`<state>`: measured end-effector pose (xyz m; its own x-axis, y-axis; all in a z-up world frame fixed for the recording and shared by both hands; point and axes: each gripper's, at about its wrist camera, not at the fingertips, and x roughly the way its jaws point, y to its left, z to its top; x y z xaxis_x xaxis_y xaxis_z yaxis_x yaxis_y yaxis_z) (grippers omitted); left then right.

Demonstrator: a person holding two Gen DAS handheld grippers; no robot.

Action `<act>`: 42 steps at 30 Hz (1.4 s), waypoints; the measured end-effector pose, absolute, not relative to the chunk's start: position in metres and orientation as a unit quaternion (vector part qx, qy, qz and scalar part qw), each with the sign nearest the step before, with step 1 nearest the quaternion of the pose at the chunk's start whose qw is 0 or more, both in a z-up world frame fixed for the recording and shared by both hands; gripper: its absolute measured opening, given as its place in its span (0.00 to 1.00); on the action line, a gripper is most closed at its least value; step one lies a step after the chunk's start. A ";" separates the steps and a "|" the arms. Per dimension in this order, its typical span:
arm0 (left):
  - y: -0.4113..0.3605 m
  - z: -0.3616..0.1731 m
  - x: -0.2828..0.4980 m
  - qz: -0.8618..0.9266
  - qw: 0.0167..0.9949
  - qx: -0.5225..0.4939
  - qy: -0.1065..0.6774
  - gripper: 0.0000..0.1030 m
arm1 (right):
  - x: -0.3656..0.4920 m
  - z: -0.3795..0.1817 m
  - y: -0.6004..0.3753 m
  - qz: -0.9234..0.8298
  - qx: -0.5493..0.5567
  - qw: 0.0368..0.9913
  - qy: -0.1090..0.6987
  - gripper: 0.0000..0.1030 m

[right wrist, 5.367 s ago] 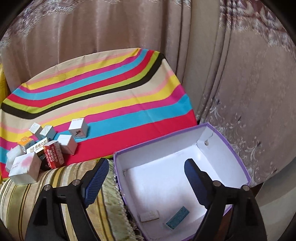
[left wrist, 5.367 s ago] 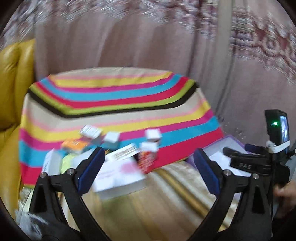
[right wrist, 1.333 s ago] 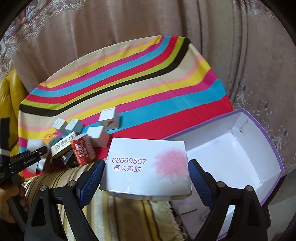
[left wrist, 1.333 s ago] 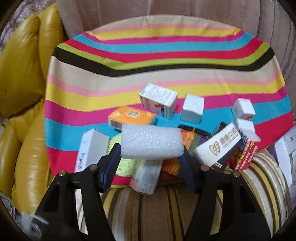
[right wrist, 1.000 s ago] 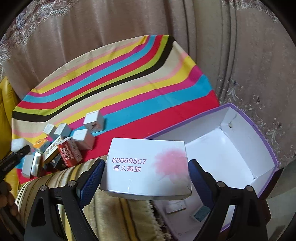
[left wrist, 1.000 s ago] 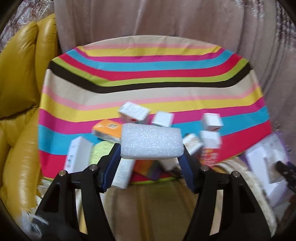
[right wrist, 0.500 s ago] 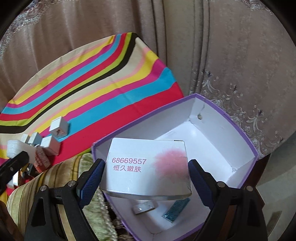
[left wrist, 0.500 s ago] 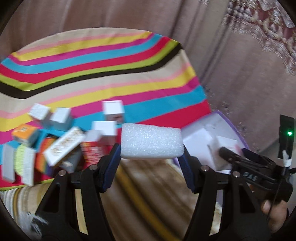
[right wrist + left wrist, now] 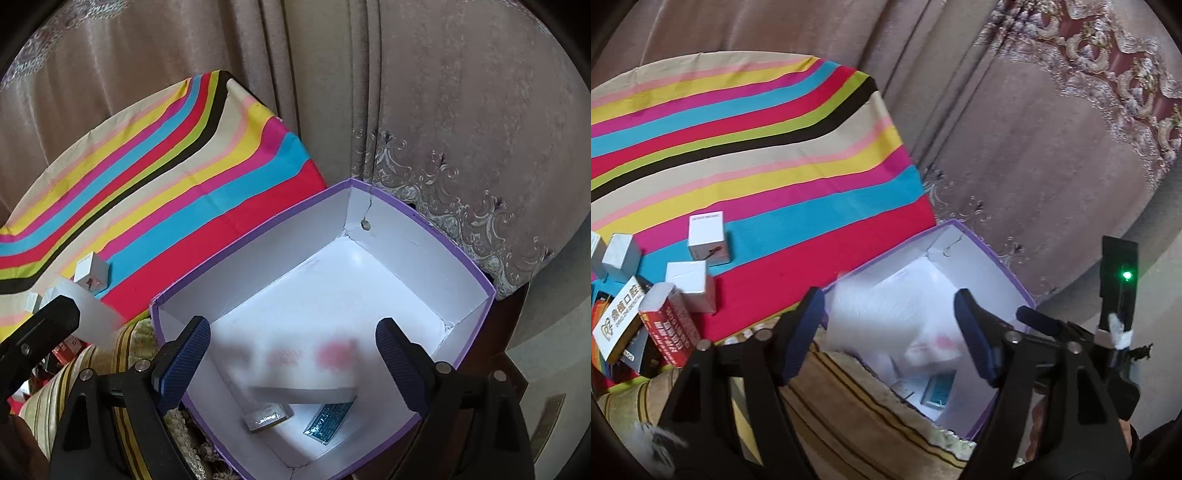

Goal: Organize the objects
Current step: 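Place the pink-printed box and foam block into the purple-rimmed box, opening both grippers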

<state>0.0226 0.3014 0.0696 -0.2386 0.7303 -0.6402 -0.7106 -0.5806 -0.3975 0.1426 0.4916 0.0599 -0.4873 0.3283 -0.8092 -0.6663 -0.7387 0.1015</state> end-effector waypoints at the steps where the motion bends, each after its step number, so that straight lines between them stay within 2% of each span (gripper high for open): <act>1: 0.301 0.070 0.023 0.790 0.455 -0.412 -0.013 0.78 | 0.143 0.060 0.492 0.837 -0.410 0.297 0.208 0.90; 14: 0.266 0.067 0.013 0.808 0.414 -0.416 -0.055 0.78 | 0.134 0.060 0.473 0.849 -0.412 0.244 0.222 0.90; 24: 0.205 0.067 0.011 0.825 0.367 -0.415 -0.112 0.78 | 0.112 0.066 0.431 0.872 -0.419 0.194 0.163 0.90; 42: 0.091 0.065 0.014 0.870 0.239 -0.397 -0.167 0.78 | 0.088 0.066 0.388 0.879 -0.438 0.126 0.143 0.90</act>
